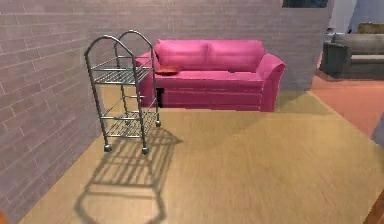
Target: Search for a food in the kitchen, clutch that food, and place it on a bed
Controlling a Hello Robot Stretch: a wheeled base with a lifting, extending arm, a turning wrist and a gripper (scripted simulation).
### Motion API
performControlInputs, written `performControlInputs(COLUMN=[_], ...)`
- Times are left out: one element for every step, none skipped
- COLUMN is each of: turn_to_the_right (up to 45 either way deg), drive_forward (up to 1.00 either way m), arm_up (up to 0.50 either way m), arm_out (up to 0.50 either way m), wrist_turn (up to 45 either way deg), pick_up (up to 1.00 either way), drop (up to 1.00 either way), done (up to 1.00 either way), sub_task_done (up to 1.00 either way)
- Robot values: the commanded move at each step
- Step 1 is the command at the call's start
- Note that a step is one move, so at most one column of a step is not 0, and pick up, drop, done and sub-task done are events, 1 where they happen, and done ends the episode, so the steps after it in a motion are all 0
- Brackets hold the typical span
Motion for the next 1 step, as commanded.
performControlInputs(turn_to_the_right=[24.0], drive_forward=[0.0], arm_up=[0.0], arm_out=[0.0], wrist_turn=[0.0], pick_up=[0.0], drop=[0.0], done=[0.0], sub_task_done=[0.0])
